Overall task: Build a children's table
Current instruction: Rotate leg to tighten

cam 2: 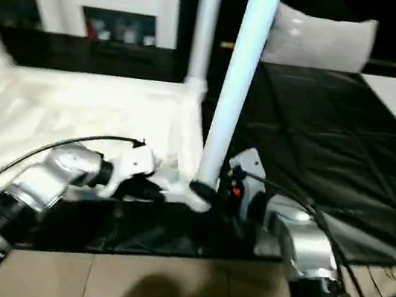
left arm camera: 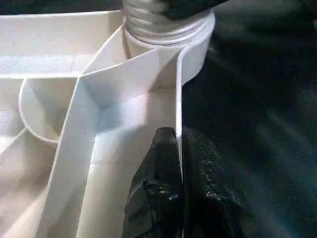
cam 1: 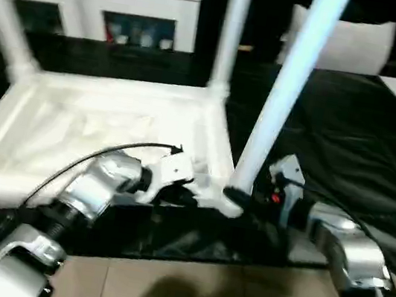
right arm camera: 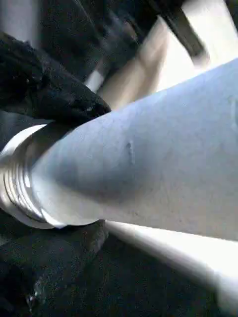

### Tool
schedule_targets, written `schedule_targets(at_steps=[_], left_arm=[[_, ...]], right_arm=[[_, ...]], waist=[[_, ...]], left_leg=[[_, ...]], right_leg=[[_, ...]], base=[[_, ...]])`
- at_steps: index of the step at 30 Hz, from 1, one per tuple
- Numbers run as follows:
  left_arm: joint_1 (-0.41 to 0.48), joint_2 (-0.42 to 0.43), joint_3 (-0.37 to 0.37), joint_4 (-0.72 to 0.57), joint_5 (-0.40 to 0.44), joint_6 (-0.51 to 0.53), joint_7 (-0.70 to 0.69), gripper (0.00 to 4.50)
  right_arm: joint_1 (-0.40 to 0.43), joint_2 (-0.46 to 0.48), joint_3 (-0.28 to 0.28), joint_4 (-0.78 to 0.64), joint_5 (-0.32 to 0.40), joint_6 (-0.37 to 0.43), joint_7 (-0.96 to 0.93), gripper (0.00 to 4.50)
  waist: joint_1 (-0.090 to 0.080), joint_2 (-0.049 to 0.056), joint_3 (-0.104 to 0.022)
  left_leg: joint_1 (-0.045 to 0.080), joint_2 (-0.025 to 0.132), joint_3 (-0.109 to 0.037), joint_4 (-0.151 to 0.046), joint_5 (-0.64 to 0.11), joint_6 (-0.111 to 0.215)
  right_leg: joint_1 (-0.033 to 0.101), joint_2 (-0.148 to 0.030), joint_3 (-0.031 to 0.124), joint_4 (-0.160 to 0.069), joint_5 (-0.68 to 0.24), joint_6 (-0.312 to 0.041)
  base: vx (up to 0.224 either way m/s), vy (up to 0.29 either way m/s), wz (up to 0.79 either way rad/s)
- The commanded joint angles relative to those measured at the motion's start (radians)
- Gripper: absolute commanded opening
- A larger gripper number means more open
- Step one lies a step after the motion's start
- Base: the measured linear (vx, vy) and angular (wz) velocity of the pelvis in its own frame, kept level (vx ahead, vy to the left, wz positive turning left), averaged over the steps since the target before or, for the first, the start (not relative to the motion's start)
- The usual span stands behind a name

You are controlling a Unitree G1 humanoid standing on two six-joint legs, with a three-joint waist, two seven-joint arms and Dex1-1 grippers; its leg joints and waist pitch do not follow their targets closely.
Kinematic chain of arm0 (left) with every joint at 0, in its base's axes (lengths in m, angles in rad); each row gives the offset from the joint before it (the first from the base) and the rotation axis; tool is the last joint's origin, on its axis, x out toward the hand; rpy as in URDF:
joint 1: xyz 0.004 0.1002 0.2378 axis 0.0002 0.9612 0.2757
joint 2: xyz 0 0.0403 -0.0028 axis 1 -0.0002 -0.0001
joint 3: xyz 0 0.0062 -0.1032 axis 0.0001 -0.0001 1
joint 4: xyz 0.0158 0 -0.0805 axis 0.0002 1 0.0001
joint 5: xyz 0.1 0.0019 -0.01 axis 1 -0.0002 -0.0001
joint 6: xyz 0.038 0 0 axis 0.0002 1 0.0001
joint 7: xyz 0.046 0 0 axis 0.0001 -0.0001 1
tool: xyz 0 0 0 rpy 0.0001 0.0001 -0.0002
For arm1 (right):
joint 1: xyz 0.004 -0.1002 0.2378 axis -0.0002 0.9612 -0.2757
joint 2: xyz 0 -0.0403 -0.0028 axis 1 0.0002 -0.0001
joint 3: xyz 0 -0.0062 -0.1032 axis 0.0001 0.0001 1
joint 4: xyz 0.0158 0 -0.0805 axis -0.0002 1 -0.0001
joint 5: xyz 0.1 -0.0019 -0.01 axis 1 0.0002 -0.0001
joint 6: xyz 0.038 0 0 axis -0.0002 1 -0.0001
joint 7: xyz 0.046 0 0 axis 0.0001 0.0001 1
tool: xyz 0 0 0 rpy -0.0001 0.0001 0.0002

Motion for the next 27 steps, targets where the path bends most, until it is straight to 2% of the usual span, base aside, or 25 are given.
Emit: schedule_targets(at_steps=[1,2,3,4,5,7,8,9,11,13,15,19,20,21,24,25,27], left_arm=[[-0.005,-0.098,-0.003,-0.012,-0.019,0.055,0.125,0.0],[-0.005,-0.098,-0.003,-0.012,-0.019,0.055,0.125,0.0],[-0.009,-0.126,0.012,-0.017,-0.013,0.084,0.177,0.0],[-0.012,-0.143,0.018,-0.019,-0.008,0.095,0.207,0.0],[-0.014,-0.151,0.015,-0.021,-0.003,0.096,0.213,0.0],[-0.013,-0.154,0.008,-0.037,0.012,0.101,0.214,0.0],[-0.013,-0.154,0.008,-0.037,0.012,0.101,0.214,0.0],[-0.012,-0.134,-0.006,-0.041,0.026,0.073,0.196,0.0],[-0.012,-0.114,-0.015,-0.036,0.033,0.047,0.18,0.0],[-0.012,-0.096,-0.02,-0.031,0.037,0.02,0.165,0.0],[-0.012,-0.073,-0.035,-0.034,0.052,0.011,0.158,0.0],[-0.016,-0.021,-0.058,-0.01,0.069,-0.044,0.104,0.0],[-0.017,-0.006,-0.064,-0.003,0.071,-0.055,0.084,0.0],[-0.017,0.014,-0.073,0.004,0.072,-0.074,0.054,0.0],[-0.016,0.056,-0.087,0.012,0.056,-0.109,-0.033,0.0],[-0.017,0.073,-0.097,0.015,0.05,-0.136,-0.073,0.0],[-0.02,0.09,-0.105,0.019,0.045,-0.161,-0.106,0.0]], right_arm=[[-0.043,0.074,0.007,0.049,-0.004,0.021,-0.112,2.66],[-0.043,0.074,0.007,0.049,-0.004,0.021,-0.112,2.66],[-0.053,0.099,-0.003,0.064,-0.015,0.023,-0.159,2.66],[-0.06,0.113,-0.007,0.078,-0.017,0.006,-0.175,3.36],[-0.064,0.123,-0.012,0.086,-0.017,-0.007,-0.187,3.36],[-0.066,0.136,-0.017,0.085,-0.025,-0.022,-0.198,3.43],[-0.066,0.136,-0.017,0.085,-0.025,-0.022,-0.198,3.59],[-0.062,0.132,-0.013,0.074,-0.029,-0.037,-0.189,3.73],[-0.056,0.122,-0.012,0.063,-0.028,-0.048,-0.175,3.83],[-0.047,0.104,-0.007,0.053,-0.035,-0.064,-0.154,4.03],[-0.03,0.063,0.011,0.044,-0.057,-0.096,-0.111,4.21],[-0.001,-0.007,-0.004,0.016,-0.035,-0.13,-0.019,4.44],[0.007,-0.031,-0.001,0.003,-0.029,-0.138,0.021,4.44],[0.017,-0.065,0.005,-0.009,-0.03,-0.152,0.067,4.44],[0.041,-0.152,0.018,-0.047,-0.012,-0.166,0.197,4.44],[0.046,-0.186,0.028,-0.061,-0.012,-0.16,0.237,4.44],[0.052,-0.219,0.05,-0.07,-0.027,-0.182,0.276,4.44]], waist=[[-0.008,-0.009,-0.052],[-0.016,-0.007,-0.052],[-0.016,-0.006,-0.053],[-0.02,-0.008,-0.052],[-0.022,-0.01,-0.053],[-0.021,-0.005,-0.056],[-0.021,-0.005,-0.057],[-0.018,-0.004,-0.061],[-0.017,-0.007,-0.063],[-0.01,-0.006,-0.066],[-0.001,-0.006,-0.068],[0.01,0.0,-0.066],[0.009,-0.001,-0.066],[0.011,0.004,-0.064],[0.018,0.001,-0.063],[0.021,-0.004,-0.063],[0.024,-0.001,-0.063]], left_leg=[[-0.022,0.006,-0.004,-0.067,-0.224,0.034],[-0.026,0.008,-0.005,-0.07,-0.211,0.041],[-0.025,0.009,-0.006,-0.07,-0.212,0.046],[-0.025,0.01,-0.004,-0.07,-0.213,0.047],[-0.023,0.006,-0.003,-0.07,-0.212,0.053],[-0.029,0.011,-0.005,-0.074,-0.184,0.068],[-0.029,0.012,-0.003,-0.073,-0.172,0.071],[-0.029,0.015,-0.002,-0.073,-0.143,0.078],[-0.035,0.015,-0.001,-0.072,-0.107,0.093],[-0.039,0.016,0.0,-0.068,-0.063,0.109],[-0.038,0.018,0.003,-0.067,-0.028,0.121],[-0.035,0.019,0.006,-0.067,-0.043,0.129],[-0.035,0.021,0.006,-0.068,-0.046,0.127],[-0.034,0.021,0.005,-0.069,-0.059,0.124],[-0.032,0.021,0.006,-0.071,-0.09,0.124],[-0.032,0.021,0.006,-0.07,-0.088,0.125],[-0.031,0.021,0.006,-0.071,-0.086,0.122]], right_leg=[[0.06,-0.048,0.025,-0.118,-0.572,0.042],[0.062,-0.049,0.027,-0.116,-0.54,0.028],[0.061,-0.05,0.029,-0.115,-0.534,0.023],[0.057,-0.048,0.033,-0.112,-0.526,0.014],[0.056,-0.049,0.033,-0.113,-0.526,0.004],[0.059,-0.054,0.045,-0.102,-0.477,-0.023],[0.057,-0.053,0.048,-0.101,-0.458,-0.031],[0.058,-0.054,0.055,-0.091,-0.409,-0.056],[0.06,-0.053,0.061,-0.079,-0.353,-0.084],[0.064,-0.055,0.066,-0.067,-0.308,-0.106],[0.062,-0.055,0.069,-0.059,-0.259,-0.123],[0.062,-0.054,0.07,-0.062,-0.267,-0.124],[0.063,-0.054,0.071,-0.061,-0.266,-0.125],[0.063,-0.053,0.07,-0.064,-0.273,-0.122],[0.064,-0.052,0.07,-0.066,-0.294,-0.116],[0.064,-0.052,0.072,-0.066,-0.299,-0.112],[0.063,-0.053,0.071,-0.066,-0.31,-0.114]], base=[[0.0,0.0,0.0],[0.0,0.0,0.0],[0.0,0.0,0.0],[0.0,0.0,0.0],[0.0,0.0,0.0],[0.0,0.0,0.0],[0.0,0.0,0.0],[0.0,0.0,0.0],[0.0,0.0,0.0],[0.0,0.0,0.0],[0.0,0.0,0.0],[0.0,0.0,0.0],[0.0,0.0,0.0],[0.0,0.0,0.0],[0.0,0.0,0.0],[0.0,0.0,0.0],[0.0,0.0,0.0]])
